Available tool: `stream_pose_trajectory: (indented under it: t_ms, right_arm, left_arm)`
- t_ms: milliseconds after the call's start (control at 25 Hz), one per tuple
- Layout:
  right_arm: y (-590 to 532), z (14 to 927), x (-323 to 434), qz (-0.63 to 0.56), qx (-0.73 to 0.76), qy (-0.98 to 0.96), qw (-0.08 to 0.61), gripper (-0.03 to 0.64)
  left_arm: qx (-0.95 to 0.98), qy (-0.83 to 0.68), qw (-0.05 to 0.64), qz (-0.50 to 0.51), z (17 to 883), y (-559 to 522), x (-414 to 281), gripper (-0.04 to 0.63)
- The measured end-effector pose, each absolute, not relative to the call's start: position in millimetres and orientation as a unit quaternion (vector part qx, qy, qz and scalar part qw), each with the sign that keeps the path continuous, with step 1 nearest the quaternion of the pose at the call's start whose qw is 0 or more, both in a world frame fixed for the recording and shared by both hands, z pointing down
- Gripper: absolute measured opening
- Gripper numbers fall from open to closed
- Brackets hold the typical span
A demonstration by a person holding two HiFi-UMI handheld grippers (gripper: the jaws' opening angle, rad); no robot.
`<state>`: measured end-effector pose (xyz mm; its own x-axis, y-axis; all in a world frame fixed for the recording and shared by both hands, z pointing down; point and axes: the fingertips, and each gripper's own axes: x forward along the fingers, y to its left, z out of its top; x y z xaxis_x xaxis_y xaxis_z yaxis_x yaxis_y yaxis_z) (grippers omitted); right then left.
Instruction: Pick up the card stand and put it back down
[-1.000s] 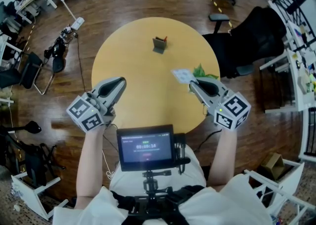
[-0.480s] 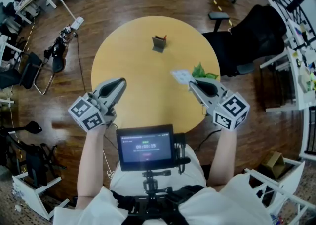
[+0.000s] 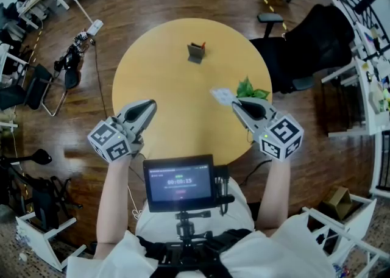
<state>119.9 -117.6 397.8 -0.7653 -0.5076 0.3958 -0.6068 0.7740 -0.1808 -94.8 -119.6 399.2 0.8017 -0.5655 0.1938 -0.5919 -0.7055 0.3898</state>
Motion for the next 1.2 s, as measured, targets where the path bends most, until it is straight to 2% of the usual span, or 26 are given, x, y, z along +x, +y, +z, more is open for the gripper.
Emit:
stream_pose_trajectory:
  t_ms: [1200]
  right_arm:
    - [-108.1, 493.5, 107.6, 0.2, 0.288, -0.909, 0.226, 0.032]
  left_arm:
    - [0.901, -0.32, 0.269, 0.119, 488.0, -81.5, -95.6, 0.009]
